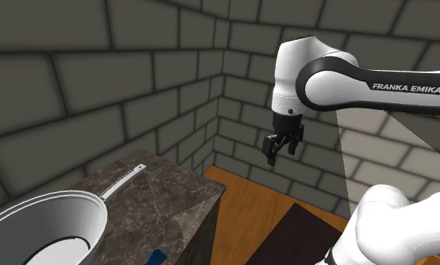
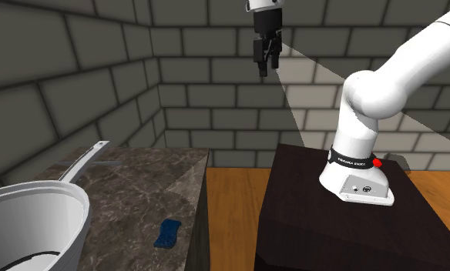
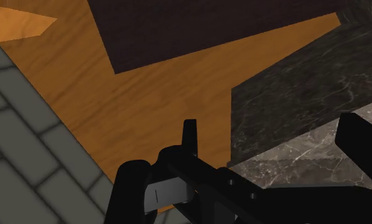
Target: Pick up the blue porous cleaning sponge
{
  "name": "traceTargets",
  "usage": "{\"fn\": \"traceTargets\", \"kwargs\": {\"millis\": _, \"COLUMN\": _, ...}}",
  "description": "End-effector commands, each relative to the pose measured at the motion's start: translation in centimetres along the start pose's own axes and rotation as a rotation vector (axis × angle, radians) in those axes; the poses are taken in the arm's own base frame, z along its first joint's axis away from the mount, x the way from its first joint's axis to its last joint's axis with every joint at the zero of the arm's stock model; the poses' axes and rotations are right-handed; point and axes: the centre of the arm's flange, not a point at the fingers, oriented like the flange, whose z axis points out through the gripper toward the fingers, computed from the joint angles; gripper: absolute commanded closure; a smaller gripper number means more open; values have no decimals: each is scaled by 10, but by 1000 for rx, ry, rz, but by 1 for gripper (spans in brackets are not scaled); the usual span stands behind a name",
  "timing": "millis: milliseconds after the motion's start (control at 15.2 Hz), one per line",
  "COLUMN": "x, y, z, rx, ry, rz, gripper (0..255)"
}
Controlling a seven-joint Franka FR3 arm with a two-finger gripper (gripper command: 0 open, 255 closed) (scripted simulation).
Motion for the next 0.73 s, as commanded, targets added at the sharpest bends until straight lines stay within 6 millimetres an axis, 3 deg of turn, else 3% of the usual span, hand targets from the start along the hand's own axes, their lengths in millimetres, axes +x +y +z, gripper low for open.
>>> {"fn": "traceTargets", "kwargs": {"millis": 0, "x": 1, "y": -21, "z": 14, "rx": 10, "ry": 0, "rz": 28, "gripper": 0}}
{"fn": "traceTargets", "kwargs": {"millis": 660, "x": 3, "y": -127, "z": 81, "rx": 54, "ry": 1, "rz": 154, "gripper": 0}}
